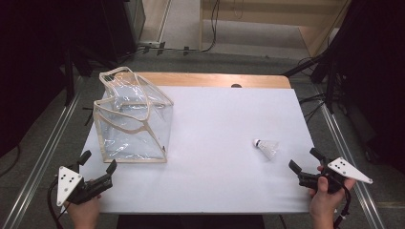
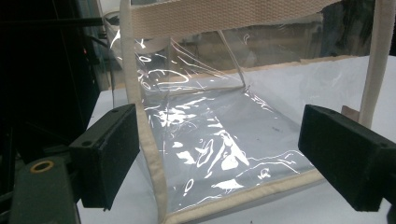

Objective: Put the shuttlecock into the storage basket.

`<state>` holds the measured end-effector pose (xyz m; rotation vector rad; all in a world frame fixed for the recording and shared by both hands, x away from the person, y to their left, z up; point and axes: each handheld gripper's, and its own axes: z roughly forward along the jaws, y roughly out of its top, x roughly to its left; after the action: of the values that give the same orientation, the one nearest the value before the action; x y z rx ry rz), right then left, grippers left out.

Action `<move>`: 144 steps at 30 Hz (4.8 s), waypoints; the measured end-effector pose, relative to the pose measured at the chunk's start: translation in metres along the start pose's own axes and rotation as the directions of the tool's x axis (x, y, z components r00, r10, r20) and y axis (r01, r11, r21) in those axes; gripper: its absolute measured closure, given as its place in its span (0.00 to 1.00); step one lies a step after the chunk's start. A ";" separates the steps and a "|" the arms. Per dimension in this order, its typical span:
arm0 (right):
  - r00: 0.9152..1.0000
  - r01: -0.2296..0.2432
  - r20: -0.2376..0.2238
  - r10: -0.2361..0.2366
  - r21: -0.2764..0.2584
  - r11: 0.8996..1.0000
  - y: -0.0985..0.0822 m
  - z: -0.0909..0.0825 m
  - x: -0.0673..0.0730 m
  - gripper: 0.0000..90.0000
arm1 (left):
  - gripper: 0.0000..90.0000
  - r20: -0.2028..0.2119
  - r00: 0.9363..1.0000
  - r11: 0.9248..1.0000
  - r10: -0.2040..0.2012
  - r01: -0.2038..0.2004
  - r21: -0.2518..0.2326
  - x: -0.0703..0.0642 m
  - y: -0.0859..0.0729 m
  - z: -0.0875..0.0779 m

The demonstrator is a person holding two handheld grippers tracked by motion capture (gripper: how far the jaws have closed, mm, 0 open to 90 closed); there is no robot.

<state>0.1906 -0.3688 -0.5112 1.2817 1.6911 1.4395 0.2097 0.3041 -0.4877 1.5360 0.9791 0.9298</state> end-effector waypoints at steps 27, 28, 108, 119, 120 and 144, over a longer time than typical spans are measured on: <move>0.998 0.066 -0.028 -0.065 0.058 0.996 0.039 0.010 0.028 0.00 | 0.15 0.002 1.000 1.000 0.008 -0.008 -0.003 -0.002 -0.001 -0.001; 0.997 0.077 -0.029 -0.075 0.059 0.995 0.042 0.011 0.028 0.00 | 0.15 0.003 1.000 1.000 0.009 -0.009 -0.004 -0.002 -0.001 -0.001; 0.939 0.344 -0.208 -0.273 0.583 0.736 0.106 0.147 0.060 0.00 | 0.15 0.001 1.000 1.000 0.028 -0.028 0.004 -0.004 -0.001 0.001; 0.932 0.362 -0.233 -0.279 0.651 0.667 0.097 0.160 0.059 0.00 | 0.15 0.003 1.000 1.000 0.026 -0.026 0.005 -0.004 -0.001 0.001; 0.932 0.361 -0.234 -0.277 0.657 0.662 0.096 0.160 0.059 0.00 | 0.15 0.003 1.000 1.000 0.027 -0.027 0.005 -0.004 -0.001 0.001; 0.932 0.344 -0.215 -0.292 0.777 0.527 0.080 0.178 0.057 0.33 | 0.15 -0.001 1.000 1.000 0.018 -0.018 0.003 -0.004 -0.001 0.001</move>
<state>0.3494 -0.2476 -0.4721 1.2213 2.6138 0.4312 0.2092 0.3005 -0.4893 1.5491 0.9691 0.9421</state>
